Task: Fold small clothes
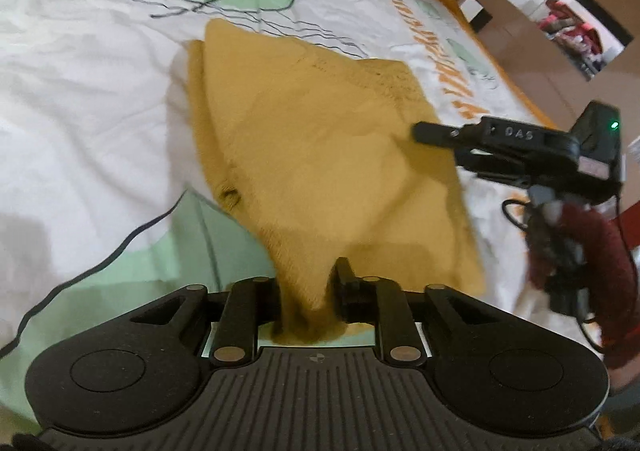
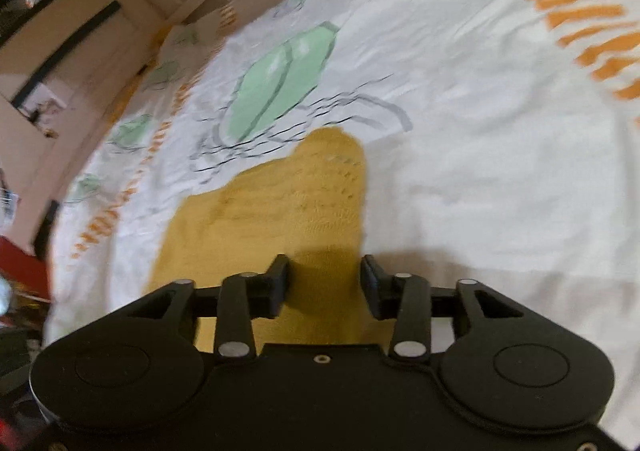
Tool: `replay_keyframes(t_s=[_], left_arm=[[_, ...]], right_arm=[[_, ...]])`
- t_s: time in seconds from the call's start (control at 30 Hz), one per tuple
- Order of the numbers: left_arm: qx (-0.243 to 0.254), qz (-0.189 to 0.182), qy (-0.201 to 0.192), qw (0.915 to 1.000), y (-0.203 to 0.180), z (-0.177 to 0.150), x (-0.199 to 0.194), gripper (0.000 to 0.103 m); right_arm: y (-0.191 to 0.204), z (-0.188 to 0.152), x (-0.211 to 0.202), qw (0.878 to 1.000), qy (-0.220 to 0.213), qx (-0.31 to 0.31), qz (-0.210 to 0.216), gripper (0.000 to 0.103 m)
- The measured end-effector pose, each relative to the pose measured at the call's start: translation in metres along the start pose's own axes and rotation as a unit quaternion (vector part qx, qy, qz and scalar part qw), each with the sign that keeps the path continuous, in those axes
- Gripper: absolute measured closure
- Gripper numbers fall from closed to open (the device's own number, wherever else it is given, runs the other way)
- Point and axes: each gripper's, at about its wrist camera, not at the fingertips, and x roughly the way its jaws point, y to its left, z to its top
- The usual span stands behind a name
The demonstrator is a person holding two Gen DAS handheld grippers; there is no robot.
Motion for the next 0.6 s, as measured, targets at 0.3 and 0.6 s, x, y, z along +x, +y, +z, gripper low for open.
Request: replay_keyframes(t_s=[0.3,0.6], left_arm=[[0.049,0.065,-0.049,0.9955,-0.020,-0.018,-0.020,0.078],[0.104,0.079,-0.135,0.9822,-0.045,-0.008,-0.065,0.077]], right_arm=[[-0.001,-0.019,-0.012,0.996,-0.046,-0.043,-0.061,0.038],[0.002,-0.021,-0.038,0.992,-0.097,-0.061,-0.057,0.029]])
